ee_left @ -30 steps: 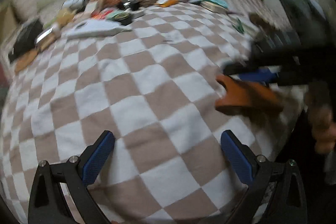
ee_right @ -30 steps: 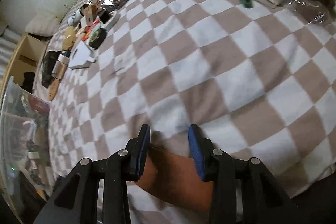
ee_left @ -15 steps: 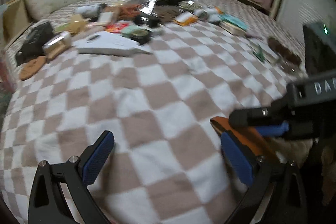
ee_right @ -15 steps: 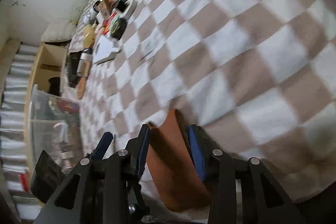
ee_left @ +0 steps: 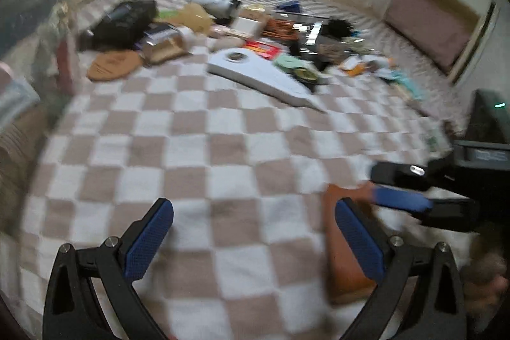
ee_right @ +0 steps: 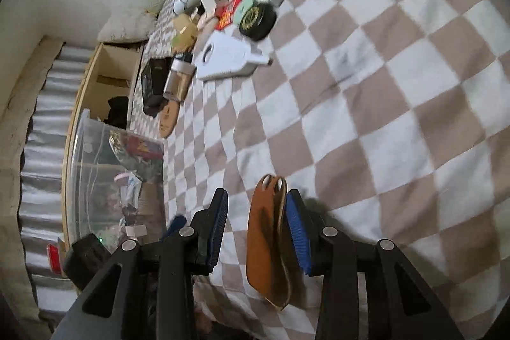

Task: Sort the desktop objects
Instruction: 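Grasp the tan leather piece with the right gripper and lift it, then pass the leather piece from the right gripper into the left gripper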

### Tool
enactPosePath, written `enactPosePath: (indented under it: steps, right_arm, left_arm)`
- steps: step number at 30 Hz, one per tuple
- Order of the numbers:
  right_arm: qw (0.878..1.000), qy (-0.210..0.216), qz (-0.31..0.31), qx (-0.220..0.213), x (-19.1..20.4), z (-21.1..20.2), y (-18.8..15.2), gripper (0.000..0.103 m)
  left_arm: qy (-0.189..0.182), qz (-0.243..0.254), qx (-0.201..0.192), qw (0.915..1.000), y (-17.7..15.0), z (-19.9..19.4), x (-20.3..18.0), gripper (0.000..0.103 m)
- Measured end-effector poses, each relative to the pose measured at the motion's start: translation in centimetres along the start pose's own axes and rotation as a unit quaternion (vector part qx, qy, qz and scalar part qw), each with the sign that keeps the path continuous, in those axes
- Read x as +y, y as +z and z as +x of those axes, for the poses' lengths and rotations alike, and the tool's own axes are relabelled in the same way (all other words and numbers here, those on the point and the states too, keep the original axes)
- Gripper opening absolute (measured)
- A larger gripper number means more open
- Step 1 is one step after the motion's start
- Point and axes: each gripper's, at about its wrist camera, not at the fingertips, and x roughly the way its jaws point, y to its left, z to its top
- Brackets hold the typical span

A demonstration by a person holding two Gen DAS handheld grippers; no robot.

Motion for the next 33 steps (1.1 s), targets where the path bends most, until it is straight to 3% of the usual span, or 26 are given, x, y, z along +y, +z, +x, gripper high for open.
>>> enactPosePath:
  steps: [4,7,10,13,17,20,24,27,33]
  right_arm:
    - [1.0,-0.013,0.002,-0.018,-1.2,-1.6,0.4,0.039]
    - [0.999,-0.032,-0.003,-0.024,-2.3,-2.6,0.2,0.039]
    - [1.0,-0.011,0.008,0.004,-3.6,-2.4,-0.7,0.039]
    - [0.999,0.015,0.017,0.034,-4.2,-1.7,-1.5,0.039]
    - [0.998,0.026,0.014,0.055,-3.9,-0.4,-1.6,0.039]
    - [0.997,0.018,-0.002,0.07,-3.4,0.9,-1.3,0.037]
    - [0.996,0.007,-0.021,0.086,-2.6,2.1,-1.0,0.015]
    - [0.996,0.014,-0.028,0.088,-1.7,1.9,-0.9,0.007]
    - [0.995,0.03,-0.039,0.092,0.1,1.4,-0.8,0.005]
  left_arm:
    - [-0.059,0.021,0.016,0.9979,-1.1,-0.2,-2.5,0.1]
    - [-0.071,0.057,0.034,0.9953,-2.1,0.4,-4.7,0.077]
    - [-0.075,0.08,0.046,0.9928,-2.9,0.9,-6.1,0.072]
    - [-0.105,0.087,0.043,0.9897,-3.3,0.3,-7.1,0.072]
    - [-0.116,0.129,0.025,0.9845,-4.1,-0.7,-8.7,0.072]
    - [-0.105,0.159,0.014,0.9816,-4.7,-0.5,-9.2,0.072]
    - [-0.056,0.223,-0.02,0.973,-5.9,-0.9,-10.0,0.072]
    - [-0.013,0.275,-0.05,0.9599,-6.9,-1.4,-10.7,0.072]
    - [0.057,0.348,-0.112,0.929,-8.0,-2.1,-12.0,0.072]
